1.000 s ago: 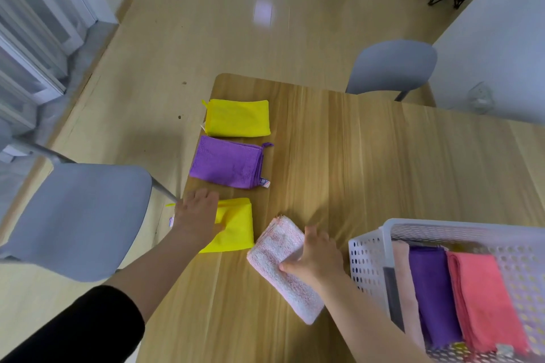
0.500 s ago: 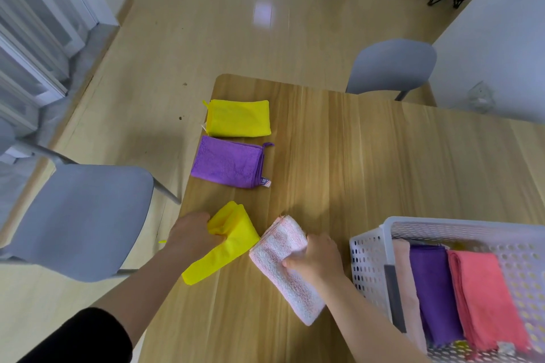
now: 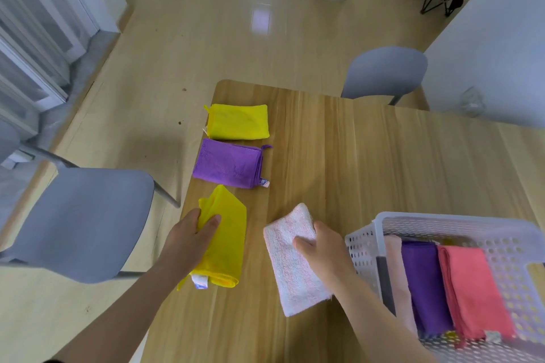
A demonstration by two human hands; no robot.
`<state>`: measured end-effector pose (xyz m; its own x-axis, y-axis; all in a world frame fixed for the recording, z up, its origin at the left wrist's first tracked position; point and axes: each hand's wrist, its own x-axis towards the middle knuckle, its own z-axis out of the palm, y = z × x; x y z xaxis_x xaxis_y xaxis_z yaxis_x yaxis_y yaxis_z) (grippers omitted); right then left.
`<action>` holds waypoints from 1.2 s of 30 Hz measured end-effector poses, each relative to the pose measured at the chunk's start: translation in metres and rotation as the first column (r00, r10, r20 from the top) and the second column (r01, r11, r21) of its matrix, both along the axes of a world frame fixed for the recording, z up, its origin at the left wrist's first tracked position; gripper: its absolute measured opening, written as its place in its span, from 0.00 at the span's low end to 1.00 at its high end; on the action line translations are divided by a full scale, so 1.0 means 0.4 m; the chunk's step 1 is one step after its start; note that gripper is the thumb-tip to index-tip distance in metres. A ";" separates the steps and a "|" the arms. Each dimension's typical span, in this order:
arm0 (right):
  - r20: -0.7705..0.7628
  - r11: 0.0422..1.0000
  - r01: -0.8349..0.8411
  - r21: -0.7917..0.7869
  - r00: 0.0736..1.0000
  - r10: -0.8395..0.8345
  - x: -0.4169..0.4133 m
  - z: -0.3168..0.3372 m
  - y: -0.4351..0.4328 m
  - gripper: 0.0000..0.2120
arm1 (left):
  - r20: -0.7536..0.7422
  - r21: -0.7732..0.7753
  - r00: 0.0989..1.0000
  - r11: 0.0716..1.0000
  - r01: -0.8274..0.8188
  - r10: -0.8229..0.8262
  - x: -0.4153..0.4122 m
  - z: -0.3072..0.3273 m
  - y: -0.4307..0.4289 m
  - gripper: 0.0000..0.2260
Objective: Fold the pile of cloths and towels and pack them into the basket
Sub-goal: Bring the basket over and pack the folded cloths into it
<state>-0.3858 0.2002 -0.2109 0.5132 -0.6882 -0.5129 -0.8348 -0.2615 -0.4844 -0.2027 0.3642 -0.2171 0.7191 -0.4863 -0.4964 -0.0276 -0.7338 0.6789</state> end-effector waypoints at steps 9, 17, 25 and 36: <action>0.205 0.964 0.246 -0.104 0.954 -0.221 -0.148 0.224 0.020 0.22 | -0.065 -0.271 0.997 0.961 -0.049 0.033 -0.120 0.189 -0.056 0.10; 0.427 0.917 0.398 -0.011 0.831 -0.356 -0.339 0.400 -0.008 0.09 | -0.116 -0.402 0.993 0.916 -0.016 -0.034 -0.276 0.319 -0.130 0.11; 0.366 0.887 0.445 0.123 0.810 -0.458 -0.525 0.332 -0.160 0.10 | -0.144 -0.377 0.990 0.924 -0.059 0.004 -0.436 0.333 -0.196 0.11; 0.280 0.850 0.185 0.493 0.892 -0.356 -0.569 0.152 -0.263 0.32 | -0.143 -0.309 0.968 0.920 -0.243 0.207 -0.571 0.318 -0.245 0.22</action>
<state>-0.6135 0.0950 -0.1502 0.5419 -0.5694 -0.6181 -0.5925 0.2627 -0.7615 -0.4310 0.2660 -0.0900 0.7805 -0.4638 -0.4193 0.1971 -0.4539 0.8690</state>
